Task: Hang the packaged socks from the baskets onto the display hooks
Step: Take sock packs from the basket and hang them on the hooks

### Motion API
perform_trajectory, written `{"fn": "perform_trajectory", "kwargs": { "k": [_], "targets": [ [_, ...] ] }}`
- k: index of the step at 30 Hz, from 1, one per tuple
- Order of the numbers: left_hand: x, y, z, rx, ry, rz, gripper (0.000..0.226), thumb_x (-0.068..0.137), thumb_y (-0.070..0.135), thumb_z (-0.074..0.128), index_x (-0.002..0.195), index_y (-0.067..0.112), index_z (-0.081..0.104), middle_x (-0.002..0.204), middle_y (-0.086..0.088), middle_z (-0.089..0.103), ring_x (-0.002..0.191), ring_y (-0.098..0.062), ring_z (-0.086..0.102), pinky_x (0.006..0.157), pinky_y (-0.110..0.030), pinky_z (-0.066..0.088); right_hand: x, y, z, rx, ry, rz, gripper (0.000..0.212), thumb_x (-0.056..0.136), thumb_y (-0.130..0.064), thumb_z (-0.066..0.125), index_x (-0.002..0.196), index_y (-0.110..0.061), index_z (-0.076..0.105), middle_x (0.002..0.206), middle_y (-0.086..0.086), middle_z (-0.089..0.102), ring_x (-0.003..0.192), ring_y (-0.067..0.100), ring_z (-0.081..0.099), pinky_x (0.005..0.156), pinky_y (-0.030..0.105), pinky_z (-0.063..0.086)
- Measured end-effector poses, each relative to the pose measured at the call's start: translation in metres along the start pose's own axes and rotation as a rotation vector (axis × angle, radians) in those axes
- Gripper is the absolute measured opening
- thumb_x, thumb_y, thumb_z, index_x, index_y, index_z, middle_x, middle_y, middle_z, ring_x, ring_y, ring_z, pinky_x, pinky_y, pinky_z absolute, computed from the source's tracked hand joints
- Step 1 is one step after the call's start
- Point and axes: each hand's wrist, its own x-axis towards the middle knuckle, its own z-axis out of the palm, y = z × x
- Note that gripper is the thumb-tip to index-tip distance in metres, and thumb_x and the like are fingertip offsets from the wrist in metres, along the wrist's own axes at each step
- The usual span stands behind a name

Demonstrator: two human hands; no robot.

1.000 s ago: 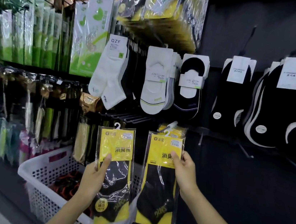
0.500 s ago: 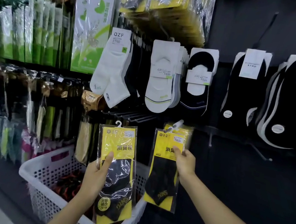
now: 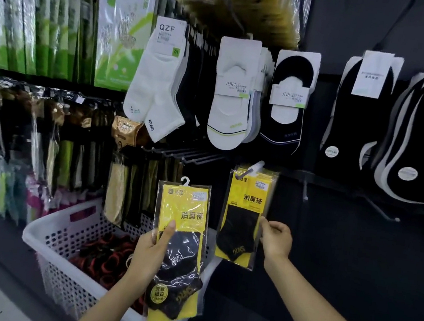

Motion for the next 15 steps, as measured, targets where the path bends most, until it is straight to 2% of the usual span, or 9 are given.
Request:
{"fn": "perform_trajectory", "kwargs": {
  "k": [2, 4, 6, 9, 11, 12, 13, 14, 15],
  "targets": [
    [-0.002, 0.0, 0.005, -0.003, -0.038, -0.009, 0.058, 0.092, 0.042, 0.053, 0.045, 0.018, 0.028, 0.039, 0.005, 0.027, 0.035, -0.007, 0.025, 0.04, -0.014, 0.027, -0.022, -0.007, 0.0, 0.013, -0.17, -0.013, 0.018, 0.091, -0.029, 0.062, 0.099, -0.013, 0.059, 0.102, 0.006, 0.063, 0.089, 0.017, 0.061, 0.075, 0.027, 0.053],
    [-0.006, 0.002, 0.011, -0.008, -0.114, -0.035, 0.06, 0.091, 0.047, 0.052, 0.052, 0.002, 0.043, 0.048, -0.01, 0.041, 0.044, -0.018, 0.038, 0.051, -0.024, 0.036, -0.046, -0.015, -0.002, 0.01, -0.398, -0.014, 0.02, 0.095, -0.032, 0.055, 0.104, -0.015, 0.061, 0.105, 0.004, 0.064, 0.094, 0.015, 0.063, 0.076, 0.024, 0.054],
    [-0.01, 0.006, 0.017, -0.008, -0.164, -0.059, 0.06, 0.084, 0.055, 0.053, 0.057, 0.001, 0.045, 0.051, -0.011, 0.042, 0.048, -0.02, 0.04, 0.055, -0.031, 0.037, -0.066, -0.021, -0.004, -0.008, -0.532, -0.03, 0.026, 0.096, -0.033, 0.052, 0.109, -0.013, 0.062, 0.106, 0.003, 0.068, 0.098, 0.015, 0.066, 0.08, 0.026, 0.055],
    [-0.017, 0.015, 0.025, -0.017, -0.227, -0.033, 0.05, 0.075, 0.059, 0.052, 0.056, 0.014, 0.041, 0.043, 0.007, 0.03, 0.038, -0.009, 0.029, 0.042, -0.019, 0.027, -0.086, -0.027, -0.01, 0.005, -0.561, -0.09, 0.024, 0.095, -0.028, 0.055, 0.107, -0.01, 0.065, 0.098, 0.002, 0.073, 0.09, 0.012, 0.07, 0.076, 0.022, 0.056],
    [-0.022, 0.018, 0.031, -0.021, -0.256, 0.01, 0.044, 0.077, 0.057, 0.051, 0.056, 0.018, 0.058, 0.042, 0.008, 0.034, 0.038, -0.008, 0.032, 0.04, -0.015, 0.026, -0.092, -0.031, -0.015, 0.04, -0.545, -0.099, 0.02, 0.094, -0.023, 0.056, 0.106, -0.009, 0.065, 0.091, 0.001, 0.074, 0.083, 0.01, 0.071, 0.07, 0.019, 0.055],
    [-0.025, 0.021, 0.034, -0.032, -0.258, 0.035, 0.037, 0.078, 0.054, 0.051, 0.063, 0.023, 0.066, 0.044, 0.006, 0.044, 0.039, -0.007, 0.04, 0.041, -0.013, 0.03, -0.093, -0.032, -0.018, 0.057, -0.537, -0.102, 0.018, 0.094, -0.021, 0.056, 0.105, -0.009, 0.064, 0.089, 0.001, 0.075, 0.081, 0.01, 0.071, 0.068, 0.019, 0.055],
    [-0.028, 0.024, 0.037, -0.056, -0.259, 0.058, 0.031, 0.08, 0.05, 0.051, 0.075, 0.027, 0.071, 0.052, 0.006, 0.058, 0.047, -0.005, 0.053, 0.046, -0.01, 0.038, -0.094, -0.034, -0.021, 0.072, -0.525, -0.105, 0.016, 0.094, -0.019, 0.057, 0.104, -0.009, 0.063, 0.089, 0.002, 0.075, 0.08, 0.01, 0.071, 0.067, 0.02, 0.056],
    [-0.03, 0.026, 0.039, -0.092, -0.258, 0.073, 0.029, 0.082, 0.046, 0.052, 0.088, 0.026, 0.071, 0.069, 0.008, 0.07, 0.063, -0.003, 0.065, 0.056, -0.008, 0.044, -0.095, -0.036, -0.023, 0.081, -0.504, -0.114, 0.015, 0.094, -0.019, 0.057, 0.104, -0.009, 0.062, 0.09, 0.004, 0.075, 0.081, 0.012, 0.071, 0.067, 0.022, 0.057],
    [-0.032, 0.028, 0.041, -0.122, -0.259, 0.078, 0.03, 0.084, 0.043, 0.052, 0.1, 0.023, 0.068, 0.087, 0.01, 0.074, 0.081, -0.002, 0.068, 0.068, -0.01, 0.049, -0.095, -0.038, -0.025, 0.088, -0.479, -0.127, 0.015, 0.094, -0.018, 0.057, 0.104, -0.008, 0.061, 0.091, 0.007, 0.075, 0.082, 0.014, 0.071, 0.066, 0.023, 0.057]
  ]
}}
